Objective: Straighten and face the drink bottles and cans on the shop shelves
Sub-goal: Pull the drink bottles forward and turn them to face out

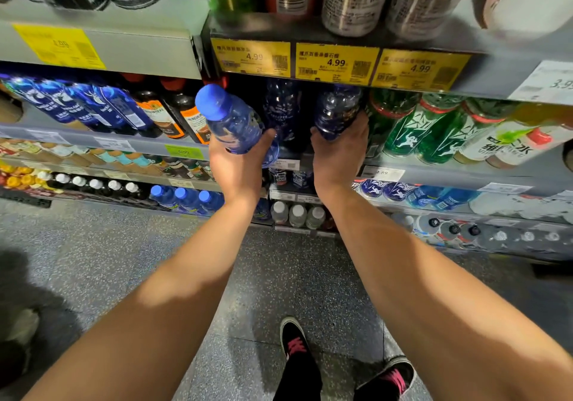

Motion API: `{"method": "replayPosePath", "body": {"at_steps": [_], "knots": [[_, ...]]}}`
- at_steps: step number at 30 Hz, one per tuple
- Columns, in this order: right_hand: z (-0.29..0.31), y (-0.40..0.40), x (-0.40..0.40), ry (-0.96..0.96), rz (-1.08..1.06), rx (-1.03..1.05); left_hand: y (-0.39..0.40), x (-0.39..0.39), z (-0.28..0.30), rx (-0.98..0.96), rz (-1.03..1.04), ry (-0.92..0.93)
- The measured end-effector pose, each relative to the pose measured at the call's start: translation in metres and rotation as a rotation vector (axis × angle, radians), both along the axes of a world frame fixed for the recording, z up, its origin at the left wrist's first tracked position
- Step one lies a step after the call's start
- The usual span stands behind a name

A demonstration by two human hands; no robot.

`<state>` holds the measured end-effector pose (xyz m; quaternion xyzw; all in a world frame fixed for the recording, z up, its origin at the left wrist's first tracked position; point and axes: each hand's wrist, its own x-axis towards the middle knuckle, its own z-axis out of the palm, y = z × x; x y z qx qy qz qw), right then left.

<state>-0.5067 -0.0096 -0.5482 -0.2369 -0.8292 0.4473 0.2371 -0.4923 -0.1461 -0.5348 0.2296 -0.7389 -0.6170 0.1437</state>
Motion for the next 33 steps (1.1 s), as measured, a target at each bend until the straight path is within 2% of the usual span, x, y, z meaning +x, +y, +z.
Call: {"method": "replayPosePath", "body": {"at_steps": [6,10,13,17,22,28,33], "knots": [[0.002,-0.005,-0.003,-0.055,-0.079,0.054,-0.007,0.005,0.004,-0.025,0.011,-0.028],[0.006,-0.012,-0.008,-0.065,-0.164,-0.065,-0.011,0.007,0.004,-0.035,-0.021,-0.025],[0.007,-0.019,-0.003,0.018,-0.237,-0.147,-0.014,0.009,0.006,-0.032,-0.021,-0.019],[-0.004,-0.044,0.017,0.094,-0.056,-0.106,-0.021,0.01,0.007,-0.034,-0.016,-0.002],[-0.012,-0.072,-0.002,-0.075,0.156,-0.018,-0.032,0.011,0.003,0.008,-0.013,-0.017],[-0.019,-0.073,-0.033,-0.125,0.159,0.014,-0.043,0.016,-0.001,0.019,-0.066,0.039],[-0.023,-0.068,-0.029,-0.052,0.072,-0.036,-0.043,0.018,0.0,0.011,-0.08,0.053]]}}
